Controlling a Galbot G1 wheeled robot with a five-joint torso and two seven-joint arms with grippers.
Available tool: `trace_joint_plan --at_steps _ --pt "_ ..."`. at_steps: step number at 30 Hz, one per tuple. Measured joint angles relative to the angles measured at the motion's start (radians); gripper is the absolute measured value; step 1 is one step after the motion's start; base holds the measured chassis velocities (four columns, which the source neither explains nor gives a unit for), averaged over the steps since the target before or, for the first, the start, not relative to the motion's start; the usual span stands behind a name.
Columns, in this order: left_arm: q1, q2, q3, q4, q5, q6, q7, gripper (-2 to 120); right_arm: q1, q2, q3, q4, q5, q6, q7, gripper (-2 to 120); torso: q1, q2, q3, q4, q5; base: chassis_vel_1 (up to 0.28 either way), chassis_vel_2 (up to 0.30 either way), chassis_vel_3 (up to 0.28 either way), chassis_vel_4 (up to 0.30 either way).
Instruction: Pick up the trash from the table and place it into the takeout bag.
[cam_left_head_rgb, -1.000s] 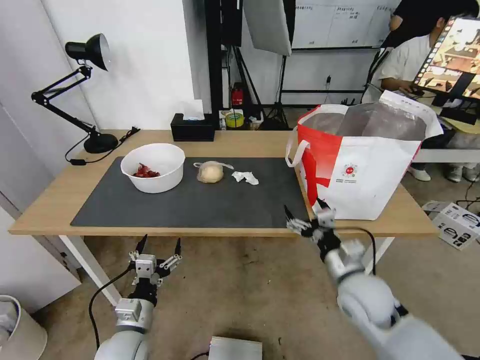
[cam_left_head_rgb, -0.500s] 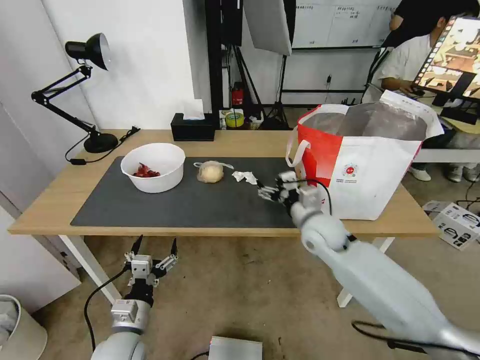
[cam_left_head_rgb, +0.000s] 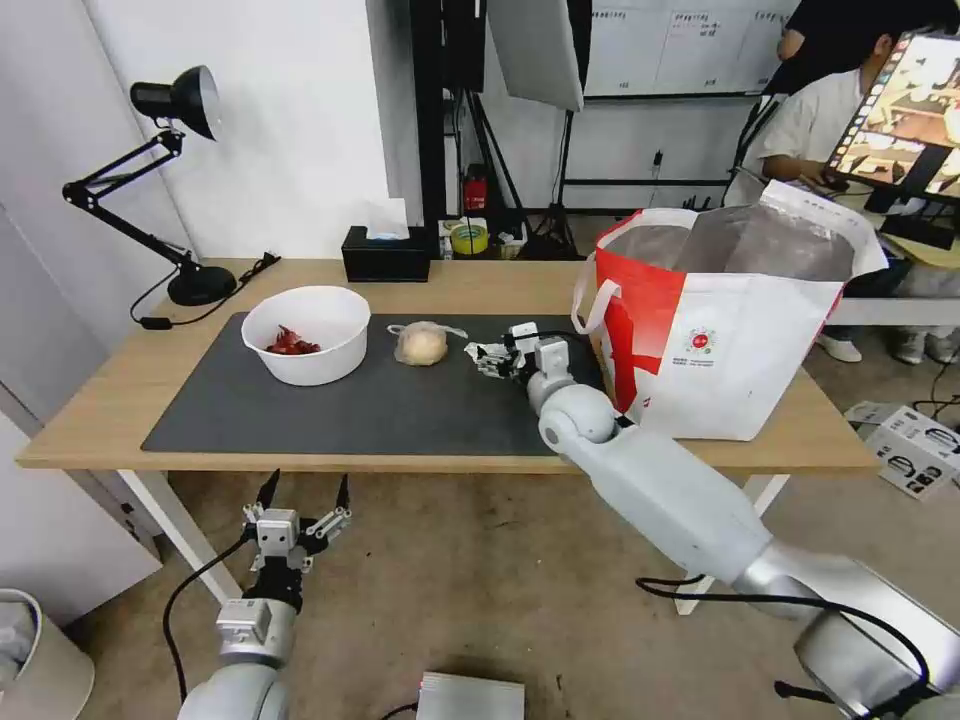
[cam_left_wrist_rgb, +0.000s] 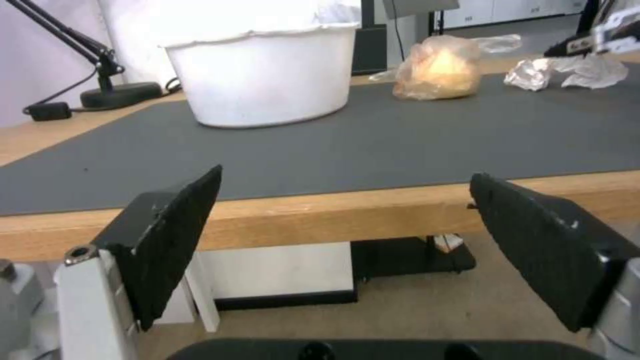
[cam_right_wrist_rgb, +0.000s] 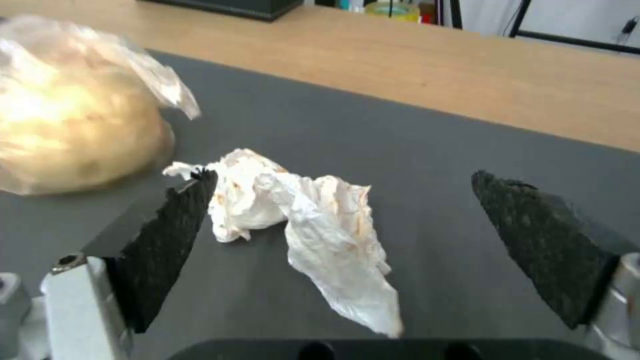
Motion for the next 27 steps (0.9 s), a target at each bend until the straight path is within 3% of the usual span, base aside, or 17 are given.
trace_joint_plan --at_steps 6,14,16,27 --pt "0.001 0.001 -0.004 0.000 -0.001 -0.006 0.000 100 0.024 0.029 -0.032 -0.063 0.000 0.004 -0.002 84 0.000 0.000 0.000 0.0000 0.0001 0.000 0.000 0.000 0.000" --pt "0.003 0.000 -0.009 0.000 -0.002 -0.017 -0.001 100 0.038 0.064 -0.047 -0.102 -0.001 0.008 -0.004 52 0.000 0.000 0.000 0.0000 0.0000 0.000 0.000 0.000 0.000" --pt "0.004 0.000 -0.010 0.000 -0.002 -0.019 -0.001 100 0.038 0.065 -0.048 -0.103 -0.001 0.008 -0.004 48 0.000 0.000 0.000 0.0000 0.0000 0.000 0.000 0.000 0.000" --pt "0.005 -0.001 -0.012 0.004 -0.002 -0.022 -0.001 100 0.016 0.054 -0.047 -0.080 0.000 0.010 0.000 4 0.000 0.000 0.000 0.0000 0.0001 0.000 0.000 0.000 0.000"
